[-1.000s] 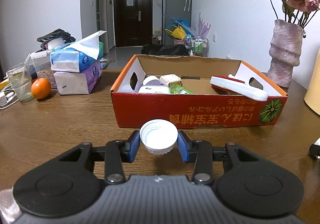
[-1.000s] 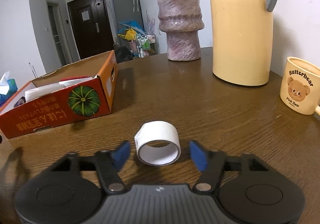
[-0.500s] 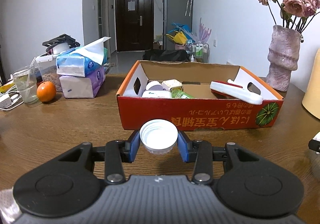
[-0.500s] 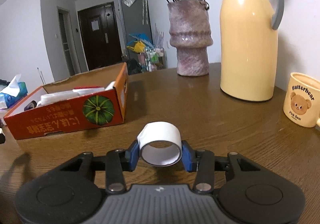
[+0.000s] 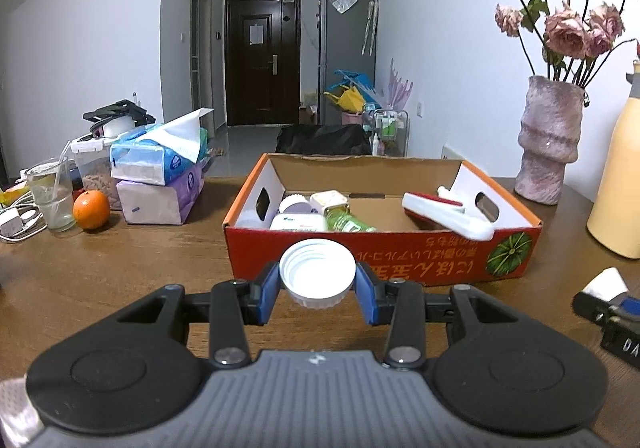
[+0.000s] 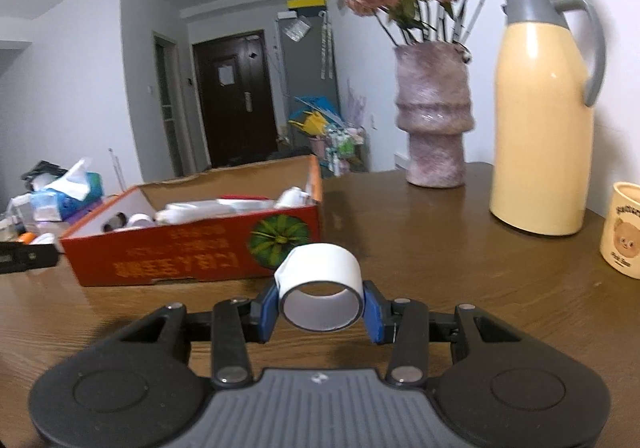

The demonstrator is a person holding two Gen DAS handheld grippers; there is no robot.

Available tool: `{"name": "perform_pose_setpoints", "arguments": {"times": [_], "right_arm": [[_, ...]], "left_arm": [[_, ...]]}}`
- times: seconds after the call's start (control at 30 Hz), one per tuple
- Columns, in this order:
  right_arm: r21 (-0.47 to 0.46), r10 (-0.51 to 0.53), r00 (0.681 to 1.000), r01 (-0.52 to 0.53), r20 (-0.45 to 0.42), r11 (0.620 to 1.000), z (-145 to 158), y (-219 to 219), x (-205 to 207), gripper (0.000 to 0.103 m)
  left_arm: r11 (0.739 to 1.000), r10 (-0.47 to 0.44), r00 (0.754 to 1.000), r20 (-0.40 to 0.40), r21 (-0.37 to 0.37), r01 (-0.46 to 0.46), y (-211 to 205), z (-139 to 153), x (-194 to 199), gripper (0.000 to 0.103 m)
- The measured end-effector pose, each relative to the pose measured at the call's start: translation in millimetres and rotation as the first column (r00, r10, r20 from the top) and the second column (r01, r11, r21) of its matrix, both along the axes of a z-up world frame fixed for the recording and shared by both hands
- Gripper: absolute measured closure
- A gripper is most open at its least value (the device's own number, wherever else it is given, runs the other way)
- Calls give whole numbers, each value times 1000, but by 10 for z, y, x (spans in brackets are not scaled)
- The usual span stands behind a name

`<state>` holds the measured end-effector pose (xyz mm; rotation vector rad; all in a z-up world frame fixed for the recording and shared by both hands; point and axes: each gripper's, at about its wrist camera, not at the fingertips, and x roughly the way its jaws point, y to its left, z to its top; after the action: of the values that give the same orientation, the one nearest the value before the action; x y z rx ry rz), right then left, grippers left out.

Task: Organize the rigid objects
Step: 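Lift and carry the white cap and white tape roll toward the box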

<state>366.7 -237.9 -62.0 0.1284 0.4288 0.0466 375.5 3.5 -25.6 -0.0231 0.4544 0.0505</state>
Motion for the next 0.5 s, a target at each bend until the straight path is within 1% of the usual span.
{"name": "perform_pose_setpoints", "arguments": {"times": [0.17,0.5], "right_arm": [[1,52,998,-52,35,999,87,176,-66,61],[-3,116,989,-116,90,993,266,422,-67,61]], "left_arm": [[1000,-3,1000,21,-5,3,-45,69,-6,62],[999,-5,998,56,-33,7,-126,203,53,62]]}}
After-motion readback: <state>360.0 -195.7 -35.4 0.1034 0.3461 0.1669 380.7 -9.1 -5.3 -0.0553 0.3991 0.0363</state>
